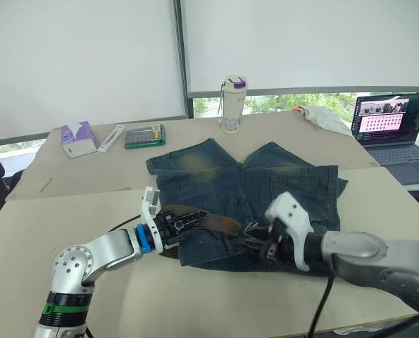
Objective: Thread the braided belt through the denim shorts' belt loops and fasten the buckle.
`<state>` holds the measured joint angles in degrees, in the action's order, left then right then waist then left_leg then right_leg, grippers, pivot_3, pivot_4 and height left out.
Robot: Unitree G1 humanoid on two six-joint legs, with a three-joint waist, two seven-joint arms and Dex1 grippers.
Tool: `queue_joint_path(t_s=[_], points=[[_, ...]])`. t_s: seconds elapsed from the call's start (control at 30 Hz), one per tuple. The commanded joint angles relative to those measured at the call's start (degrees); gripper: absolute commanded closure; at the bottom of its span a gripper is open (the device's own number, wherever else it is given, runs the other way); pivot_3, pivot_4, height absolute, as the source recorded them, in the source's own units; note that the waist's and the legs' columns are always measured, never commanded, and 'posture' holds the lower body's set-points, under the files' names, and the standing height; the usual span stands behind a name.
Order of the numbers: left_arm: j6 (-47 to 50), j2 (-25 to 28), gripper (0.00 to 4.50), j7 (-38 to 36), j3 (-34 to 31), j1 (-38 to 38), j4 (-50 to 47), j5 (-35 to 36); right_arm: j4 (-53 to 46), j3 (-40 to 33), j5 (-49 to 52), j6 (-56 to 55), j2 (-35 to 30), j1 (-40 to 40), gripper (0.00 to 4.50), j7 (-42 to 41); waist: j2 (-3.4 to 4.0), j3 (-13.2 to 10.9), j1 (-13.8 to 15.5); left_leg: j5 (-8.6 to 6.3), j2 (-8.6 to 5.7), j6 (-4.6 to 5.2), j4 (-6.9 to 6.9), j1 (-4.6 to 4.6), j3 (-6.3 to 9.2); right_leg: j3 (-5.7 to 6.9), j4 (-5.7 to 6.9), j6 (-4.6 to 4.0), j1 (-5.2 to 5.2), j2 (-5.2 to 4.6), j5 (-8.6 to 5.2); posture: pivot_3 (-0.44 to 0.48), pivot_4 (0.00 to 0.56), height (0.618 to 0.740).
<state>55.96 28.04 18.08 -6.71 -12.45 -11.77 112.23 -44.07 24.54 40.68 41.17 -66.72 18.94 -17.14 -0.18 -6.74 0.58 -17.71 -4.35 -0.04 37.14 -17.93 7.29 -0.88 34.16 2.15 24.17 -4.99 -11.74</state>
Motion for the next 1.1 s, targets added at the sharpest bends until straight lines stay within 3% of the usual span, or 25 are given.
queue_joint_path(t_s=[0.03, 0.17, 0.33, 0.47, 0.53, 0.6, 0.67, 0.77, 0.97, 1.1], points=[[-0.4, 0.3, 4.50, 4.3, -1.1, 2.6, -4.6, 0.8, 3.1, 6.2, -18.2, -10.6, 0.5, 0.1, 2.48, -8.8, -0.03, 0.0, 0.0, 0.01, 0.01, -0.02, 0.00, 0.00, 0.00, -0.01, 0.01, -0.01, 0.00, -0.03, 0.00, 0.000, 0.150, 0.740], [-1.4, 0.3, 4.50, 7.8, -1.8, 6.3, -7.1, 0.8, 9.0, 10.4, -31.1, -16.5, 4.7, 0.5, 2.48, -13.0, -0.05, 0.0, 0.1, 0.00, 0.17, -0.06, -0.06, -0.06, -0.08, -0.11, 0.01, -0.04, 0.00, -0.08, 0.02, 0.000, 0.150, 0.740], [-2.8, 2.2, 4.50, 10.9, -2.2, 7.2, -5.1, 0.8, 18.4, 13.2, -42.7, -18.3, 15.7, 3.6, 2.48, -14.2, -0.12, 0.0, 0.2, 0.01, 0.19, -0.08, -0.07, -0.06, -0.09, -0.12, 0.02, -0.12, 0.03, -0.04, 0.06, 0.000, 0.150, 0.740], [-3.8, 3.5, 4.50, 8.8, -1.4, 0.3, 2.4, -0.9, 24.9, 12.0, -44.1, -18.3, 23.6, 5.9, 3.62, -16.6, -0.25, 0.0, 0.8, 0.03, 0.16, -0.10, -0.04, -0.03, -0.05, -0.05, 0.00, -0.17, -0.05, -0.02, 0.09, 0.000, 0.150, 0.740], [-3.2, 4.6, 4.50, 4.7, -1.5, -5.4, 9.1, -6.0, 29.7, 11.9, -44.6, -18.7, 28.0, 8.6, 4.25, -18.0, -0.30, 0.0, 0.6, 0.05, 0.14, -0.12, -0.05, -0.02, -0.06, -0.05, -0.02, -0.25, -0.02, -0.01, 0.14, 0.000, 0.150, 0.740], [-2.1, 5.5, 4.50, 2.8, -2.4, -9.8, 14.3, -6.9, 33.8, 11.3, -44.8, -18.4, 32.1, 11.3, 4.39, -18.7, -0.39, 0.1, 0.2, 0.07, 0.13, -0.15, -0.05, 0.00, -0.10, -0.05, -0.03, -0.30, -0.02, 0.10, 0.17, 0.000, 0.150, 0.740], [0.7, 7.0, 4.50, 1.4, -2.4, -11.1, 15.7, -7.0, 36.3, 11.7, -47.0, -19.8, 33.0, 12.5, 4.39, -19.7, -0.38, 0.1, -0.3, 0.12, 0.17, -0.26, -0.08, 0.02, -0.09, -0.05, -0.04, -0.40, 0.03, 0.28, 0.23, 0.000, 0.150, 0.740], [0.5, 7.2, 4.50, 5.6, -3.6, -9.8, 14.9, -1.1, 37.0, 10.3, -48.9, -20.1, 33.2, 12.3, 4.39, -20.0, -0.31, 0.1, -0.7, 0.07, 0.27, -0.32, -0.27, 0.06, -0.02, -0.11, -0.04, -0.41, 0.14, 0.34, 0.23, 0.000, 0.150, 0.740], [-2.2, -2.0, 4.50, 20.1, -8.3, 0.3, 2.2, 0.8, 28.4, 7.2, -51.3, -17.3, 31.5, 6.6, 4.39, -20.6, -0.32, 0.1, 0.3, 0.05, 0.25, -0.30, -0.19, 0.03, 0.09, -0.12, -0.04, -0.38, 0.16, 0.15, 0.23, 0.000, 0.150, 0.740], [-5.3, -6.6, 4.50, 27.8, -7.0, 5.2, -3.2, 0.8, 22.1, 6.3, -49.6, -12.6, 31.8, 3.5, 4.39, -23.8, -0.32, 0.1, 0.6, 0.05, 0.28, -0.32, -0.17, 0.02, 0.11, -0.11, -0.03, -0.38, 0.11, 0.17, 0.22, 0.000, 0.150, 0.740]])
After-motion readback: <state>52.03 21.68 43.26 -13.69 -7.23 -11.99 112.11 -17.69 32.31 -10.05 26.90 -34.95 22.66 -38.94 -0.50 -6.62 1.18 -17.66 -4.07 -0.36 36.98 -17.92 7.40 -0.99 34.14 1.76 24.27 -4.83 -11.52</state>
